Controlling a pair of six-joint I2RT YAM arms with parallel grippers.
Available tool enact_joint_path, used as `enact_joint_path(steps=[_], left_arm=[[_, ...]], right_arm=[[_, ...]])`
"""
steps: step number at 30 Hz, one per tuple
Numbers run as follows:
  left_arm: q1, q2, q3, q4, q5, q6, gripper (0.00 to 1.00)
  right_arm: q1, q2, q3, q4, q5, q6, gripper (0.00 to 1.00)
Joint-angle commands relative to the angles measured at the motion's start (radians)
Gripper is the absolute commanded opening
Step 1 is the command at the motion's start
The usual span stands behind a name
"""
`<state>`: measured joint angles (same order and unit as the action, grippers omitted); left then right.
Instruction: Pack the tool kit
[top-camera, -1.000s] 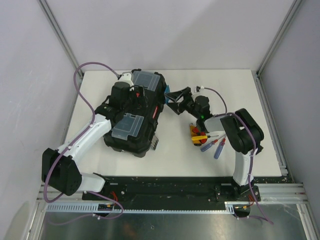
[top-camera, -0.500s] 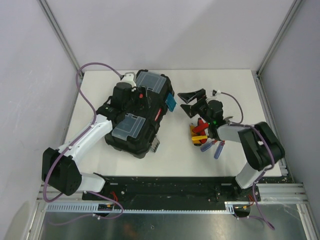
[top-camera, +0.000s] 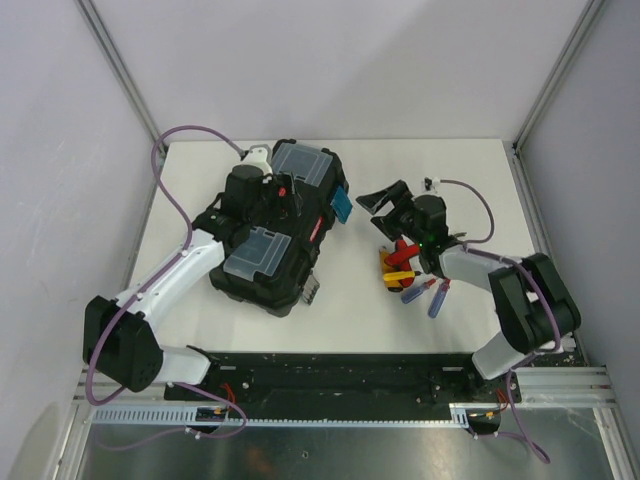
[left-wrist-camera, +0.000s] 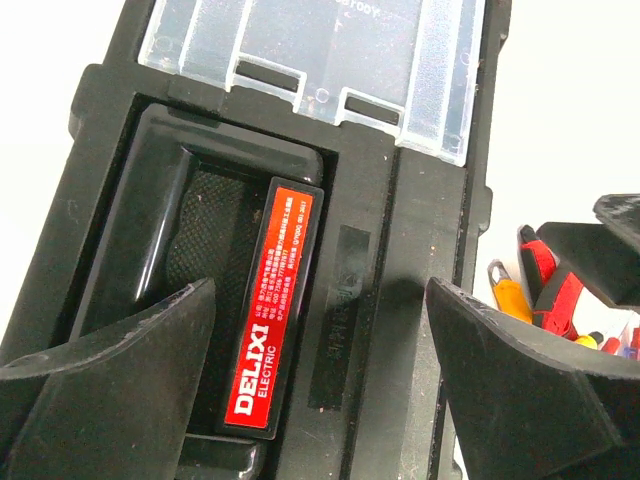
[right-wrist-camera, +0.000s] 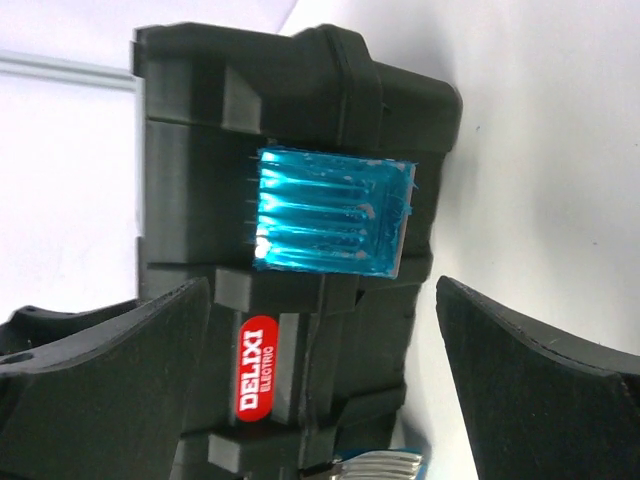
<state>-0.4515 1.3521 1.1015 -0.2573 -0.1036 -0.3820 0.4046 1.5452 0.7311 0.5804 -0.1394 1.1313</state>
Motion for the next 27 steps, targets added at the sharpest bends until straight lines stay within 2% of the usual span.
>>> enact_joint_path(steps=[1, 8, 22, 27], left_arm=[[0.005, 0.021, -0.06, -0.179, 0.022, -0.004, 0.92], [0.005, 0.017, -0.065, -0.18, 0.027, 0.006, 0.92], [0.005, 0.015, -0.062, -0.179, 0.023, 0.023, 0.93], [0.005, 0.013, -0.069, -0.18, 0.025, 0.023, 0.92]], right_arm=[[0.017, 0.108, 0.105, -0.005, -0.083, -0.083, 0.99], [0.059, 0.225, 0.243, -0.019, -0.078, -0.146, 0.99], [0.085, 0.324, 0.295, 0.02, -0.084, -0.141, 0.99], [0.088, 0.347, 0.296, 0.127, -0.124, -0.118, 0.99]])
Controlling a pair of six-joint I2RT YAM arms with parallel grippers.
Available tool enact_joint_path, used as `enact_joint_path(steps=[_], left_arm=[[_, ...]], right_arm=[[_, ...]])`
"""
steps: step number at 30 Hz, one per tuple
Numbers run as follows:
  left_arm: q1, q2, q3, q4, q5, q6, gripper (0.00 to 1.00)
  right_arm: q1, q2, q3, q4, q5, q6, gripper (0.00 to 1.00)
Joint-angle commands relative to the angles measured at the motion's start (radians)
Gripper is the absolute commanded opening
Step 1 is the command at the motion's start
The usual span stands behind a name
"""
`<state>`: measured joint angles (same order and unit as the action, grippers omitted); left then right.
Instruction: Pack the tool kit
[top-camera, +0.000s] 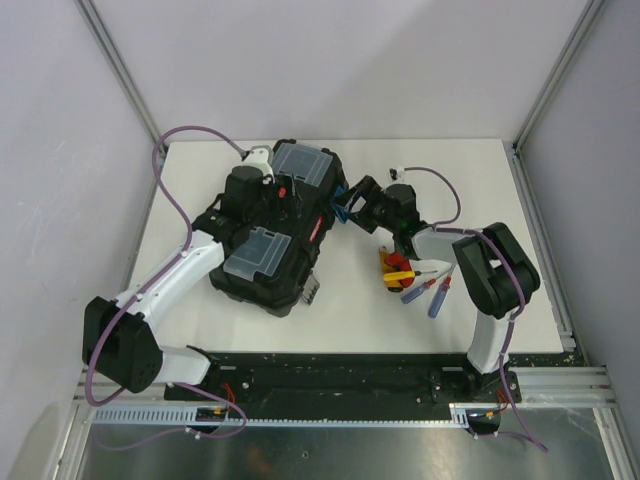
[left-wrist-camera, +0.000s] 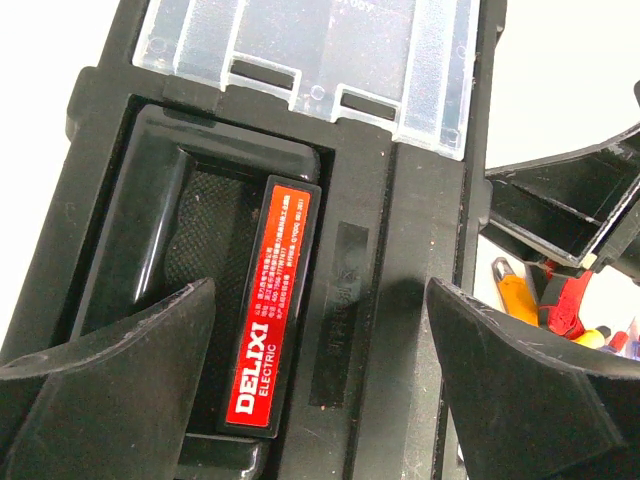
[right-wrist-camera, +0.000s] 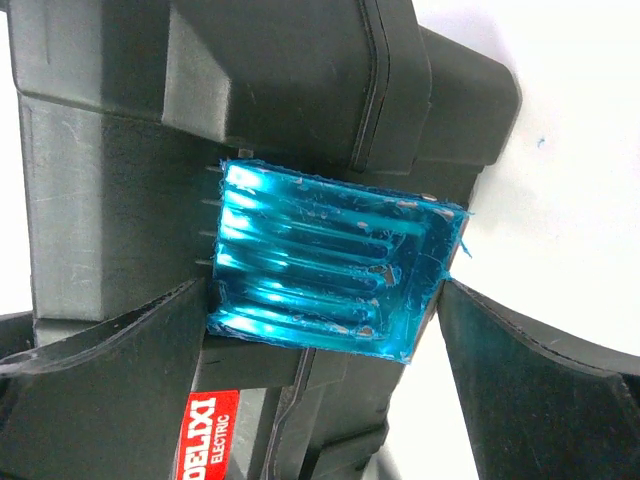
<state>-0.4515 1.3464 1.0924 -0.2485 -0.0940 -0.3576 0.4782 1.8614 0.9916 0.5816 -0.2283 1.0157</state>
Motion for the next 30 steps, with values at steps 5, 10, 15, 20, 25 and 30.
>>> enact_joint_path(steps=[5, 10, 15, 20, 25, 30], left_arm=[[0.006, 0.013, -0.064, -0.187, 0.013, -0.001, 0.93], [0.005, 0.008, -0.068, -0.188, 0.011, -0.001, 0.93], [0.005, 0.017, -0.079, -0.188, 0.011, 0.002, 0.93], [0.006, 0.035, -0.102, -0.189, 0.012, 0.003, 0.93], [0.006, 0.046, -0.116, -0.187, 0.013, 0.004, 0.93], [0.005, 0.053, -0.116, -0.187, 0.018, 0.008, 0.92]], right_arm=[[0.026, 0.039, 0.035, 0.271, -0.083, 0.068, 0.99], [0.039, -0.011, 0.036, 0.293, -0.065, 0.06, 0.99], [0.04, -0.042, 0.035, 0.342, -0.06, 0.077, 0.99], [0.039, -0.044, 0.033, 0.442, -0.082, 0.103, 0.99], [0.034, -0.019, 0.033, 0.469, -0.096, 0.125, 0.99], [0.037, 0.01, 0.034, 0.454, -0.102, 0.121, 0.99]])
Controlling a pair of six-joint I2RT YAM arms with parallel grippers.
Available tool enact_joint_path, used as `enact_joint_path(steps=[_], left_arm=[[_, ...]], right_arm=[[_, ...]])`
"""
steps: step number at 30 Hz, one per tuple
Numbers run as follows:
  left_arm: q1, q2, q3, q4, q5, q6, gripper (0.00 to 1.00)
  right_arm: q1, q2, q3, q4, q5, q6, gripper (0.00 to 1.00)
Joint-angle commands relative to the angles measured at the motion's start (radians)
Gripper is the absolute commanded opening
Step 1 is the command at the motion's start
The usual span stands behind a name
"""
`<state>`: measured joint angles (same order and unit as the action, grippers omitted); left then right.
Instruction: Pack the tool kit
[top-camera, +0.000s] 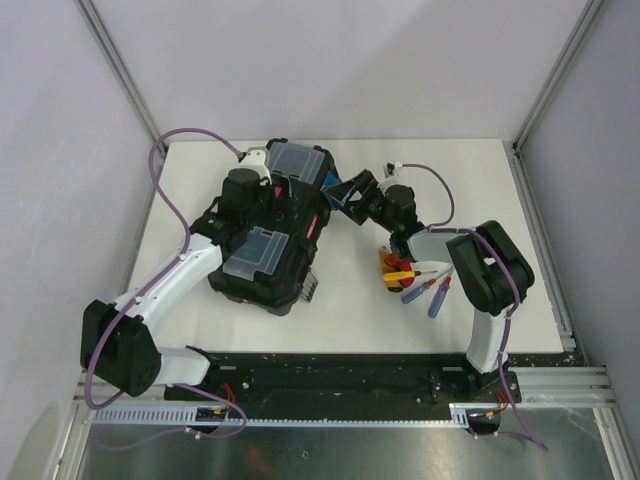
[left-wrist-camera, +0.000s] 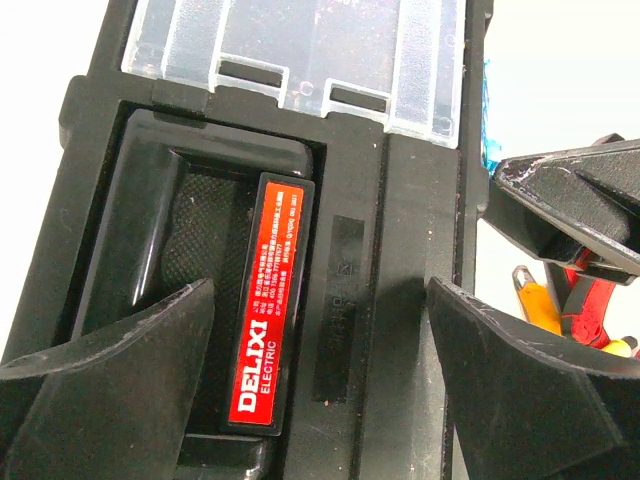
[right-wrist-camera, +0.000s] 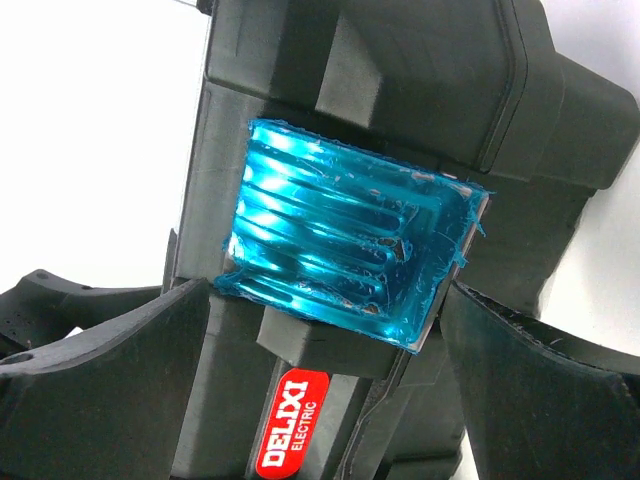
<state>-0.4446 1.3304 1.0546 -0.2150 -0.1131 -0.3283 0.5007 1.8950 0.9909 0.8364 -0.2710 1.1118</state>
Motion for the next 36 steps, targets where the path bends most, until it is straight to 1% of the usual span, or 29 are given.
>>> enact_joint_path(steps=[1, 3, 6, 8, 12, 14, 19, 24, 26, 31, 33, 36], left_arm=[[-0.002, 0.071, -0.079, -0.22, 0.038, -0.021, 0.92], [-0.002, 0.075, -0.079, -0.22, 0.041, -0.021, 0.92], [-0.002, 0.078, -0.081, -0.22, 0.044, -0.02, 0.92], [-0.002, 0.079, -0.084, -0.221, 0.043, -0.02, 0.92], [-0.003, 0.076, -0.091, -0.22, 0.043, -0.019, 0.92], [-0.002, 0.075, -0.095, -0.22, 0.043, -0.02, 0.92], [-0.003, 0.073, -0.102, -0.22, 0.044, -0.023, 0.92], [-0.002, 0.07, -0.108, -0.22, 0.047, -0.024, 0.92], [-0.002, 0.068, -0.113, -0.221, 0.048, -0.026, 0.92], [-0.002, 0.066, -0.12, -0.221, 0.047, -0.029, 0.92], [-0.002, 0.066, -0.12, -0.22, 0.048, -0.029, 0.92], [-0.002, 0.063, -0.12, -0.22, 0.051, -0.035, 0.92]], right_arm=[[0.014, -0.021, 0.035, 0.208, -0.06, 0.023, 0.99], [0.015, -0.015, 0.044, 0.214, -0.066, 0.018, 0.99], [0.015, -0.017, 0.068, 0.179, -0.076, -0.005, 0.99], [0.018, -0.028, 0.095, 0.099, -0.067, -0.032, 0.99], [0.031, -0.06, 0.157, -0.125, -0.005, -0.111, 0.99], [0.035, -0.068, 0.175, -0.182, 0.02, -0.113, 0.99], [0.037, -0.061, 0.201, -0.208, 0.03, -0.078, 0.99], [0.038, -0.051, 0.205, -0.14, 0.006, -0.048, 0.99], [0.035, -0.037, 0.206, -0.086, -0.015, -0.026, 0.92], [0.026, 0.002, 0.206, 0.061, -0.075, 0.055, 0.7], [0.024, 0.012, 0.206, 0.099, -0.089, 0.081, 0.65], [0.023, 0.02, 0.204, 0.151, -0.099, 0.117, 0.62]])
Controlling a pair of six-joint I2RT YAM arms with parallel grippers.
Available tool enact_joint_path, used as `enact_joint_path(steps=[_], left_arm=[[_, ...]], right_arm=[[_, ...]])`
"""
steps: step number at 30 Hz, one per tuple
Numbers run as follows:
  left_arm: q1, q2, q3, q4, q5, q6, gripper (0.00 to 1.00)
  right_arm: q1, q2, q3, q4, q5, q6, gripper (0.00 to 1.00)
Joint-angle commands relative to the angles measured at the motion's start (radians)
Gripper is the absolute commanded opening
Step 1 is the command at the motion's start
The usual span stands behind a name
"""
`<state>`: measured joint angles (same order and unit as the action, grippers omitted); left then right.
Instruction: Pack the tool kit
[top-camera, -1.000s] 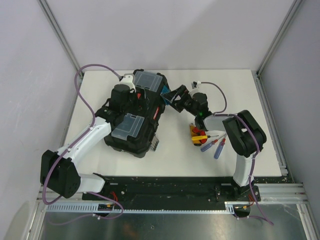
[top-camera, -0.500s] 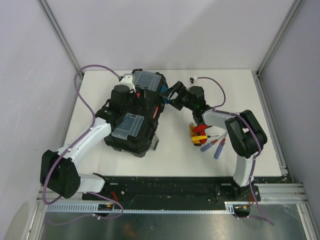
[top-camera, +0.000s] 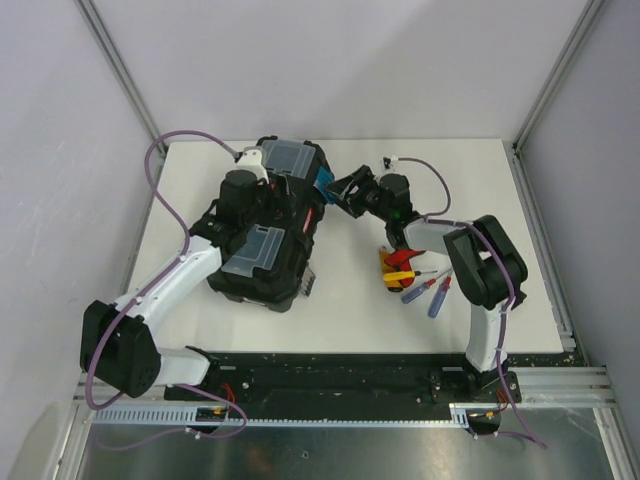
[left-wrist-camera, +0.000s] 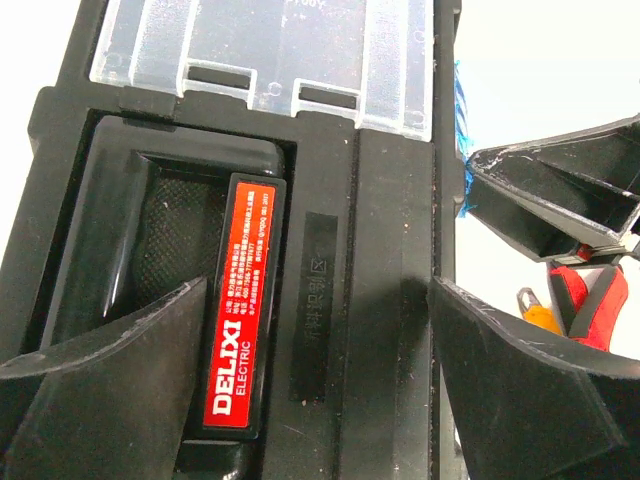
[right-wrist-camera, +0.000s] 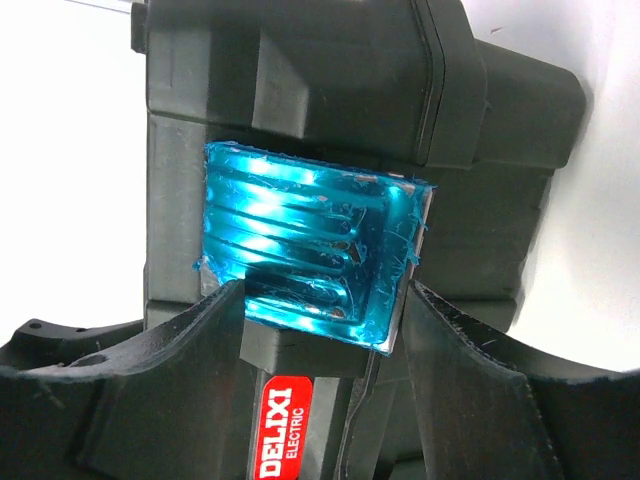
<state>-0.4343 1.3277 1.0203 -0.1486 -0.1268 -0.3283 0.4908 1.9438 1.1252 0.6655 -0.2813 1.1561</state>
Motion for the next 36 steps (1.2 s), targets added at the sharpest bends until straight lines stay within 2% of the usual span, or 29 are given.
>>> enact_joint_path(steps=[1, 6, 11, 18, 24, 32, 36], left_arm=[[-0.013, 0.061, -0.086, -0.287, 0.064, -0.036, 0.92], [-0.014, 0.049, -0.083, -0.286, 0.065, -0.037, 0.92], [-0.014, 0.038, -0.067, -0.286, 0.077, -0.038, 0.92], [-0.032, -0.033, -0.013, -0.287, 0.096, -0.059, 0.92], [-0.089, -0.076, 0.07, -0.282, 0.094, -0.086, 0.91], [-0.2, -0.081, 0.156, -0.228, 0.048, -0.14, 0.86], [-0.209, -0.095, 0.165, -0.226, -0.065, -0.177, 0.91]], right_arm=[[0.032, -0.027, 0.067, 0.342, -0.087, 0.088, 0.61], [0.025, -0.011, 0.064, 0.417, -0.083, 0.151, 0.62], [0.031, -0.032, 0.054, 0.359, -0.076, 0.099, 0.74], [0.034, -0.019, 0.044, 0.392, -0.073, 0.132, 0.74], [0.037, -0.025, 0.039, 0.407, -0.064, 0.123, 0.83], [0.061, -0.038, 0.018, 0.386, -0.007, 0.123, 0.79], [0.071, -0.046, 0.009, 0.369, 0.02, 0.127, 0.79]])
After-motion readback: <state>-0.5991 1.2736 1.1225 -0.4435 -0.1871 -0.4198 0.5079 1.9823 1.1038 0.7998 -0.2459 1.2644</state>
